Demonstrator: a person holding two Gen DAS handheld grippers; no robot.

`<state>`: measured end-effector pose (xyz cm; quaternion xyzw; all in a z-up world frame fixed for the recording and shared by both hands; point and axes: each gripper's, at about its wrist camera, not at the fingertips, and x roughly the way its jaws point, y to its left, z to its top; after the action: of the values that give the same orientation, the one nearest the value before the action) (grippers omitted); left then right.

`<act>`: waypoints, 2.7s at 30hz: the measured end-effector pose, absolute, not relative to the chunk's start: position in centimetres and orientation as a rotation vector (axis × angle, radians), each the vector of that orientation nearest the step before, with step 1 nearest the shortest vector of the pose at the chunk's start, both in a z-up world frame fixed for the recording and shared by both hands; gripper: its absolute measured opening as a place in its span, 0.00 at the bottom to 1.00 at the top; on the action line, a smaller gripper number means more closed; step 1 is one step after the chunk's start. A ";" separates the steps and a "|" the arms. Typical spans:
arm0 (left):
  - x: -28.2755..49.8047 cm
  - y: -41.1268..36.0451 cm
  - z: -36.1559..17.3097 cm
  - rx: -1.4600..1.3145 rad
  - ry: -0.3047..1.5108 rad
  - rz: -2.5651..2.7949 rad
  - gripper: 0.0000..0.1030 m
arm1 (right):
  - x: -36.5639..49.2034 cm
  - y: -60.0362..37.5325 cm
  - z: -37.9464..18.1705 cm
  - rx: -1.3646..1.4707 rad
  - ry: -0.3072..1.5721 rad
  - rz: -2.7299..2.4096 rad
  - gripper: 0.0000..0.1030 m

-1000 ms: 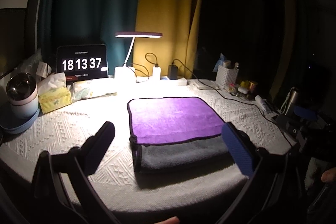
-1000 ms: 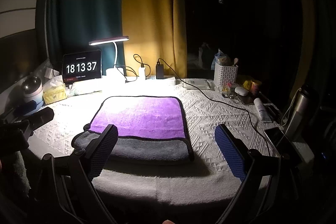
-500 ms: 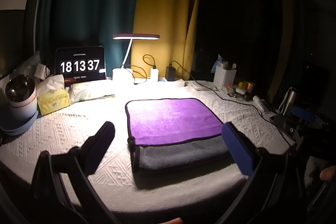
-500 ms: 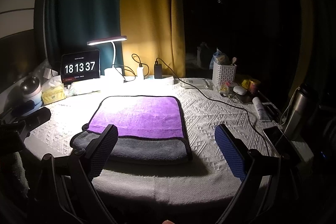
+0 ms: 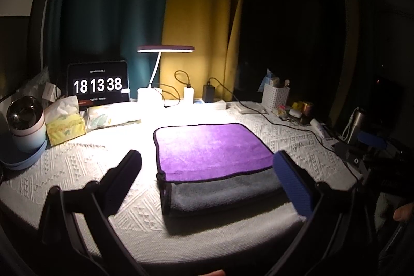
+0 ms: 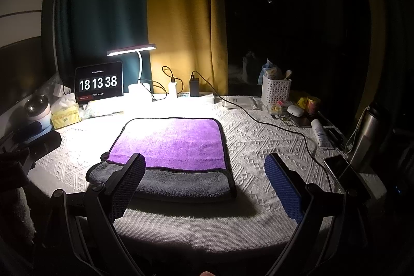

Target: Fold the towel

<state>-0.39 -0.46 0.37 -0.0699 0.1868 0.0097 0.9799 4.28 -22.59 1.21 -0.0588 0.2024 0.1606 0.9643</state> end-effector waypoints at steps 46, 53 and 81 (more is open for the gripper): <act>6.7 1.8 -5.5 -0.183 0.569 0.037 0.99 | 11.3 -22.9 -4.0 -0.114 0.554 0.298 0.93; 9.0 2.3 -7.6 -0.204 0.636 0.041 0.98 | 13.8 -23.0 -5.6 -0.116 0.600 0.294 0.93; 12.8 3.3 -12.2 -0.245 0.833 0.091 0.64 | 18.9 -22.1 -10.2 -0.124 0.755 0.399 0.60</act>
<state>12.79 3.35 -12.18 -0.1188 0.4034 0.0443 0.9062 18.92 -22.10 -10.15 -0.0601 0.3660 0.1936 0.9083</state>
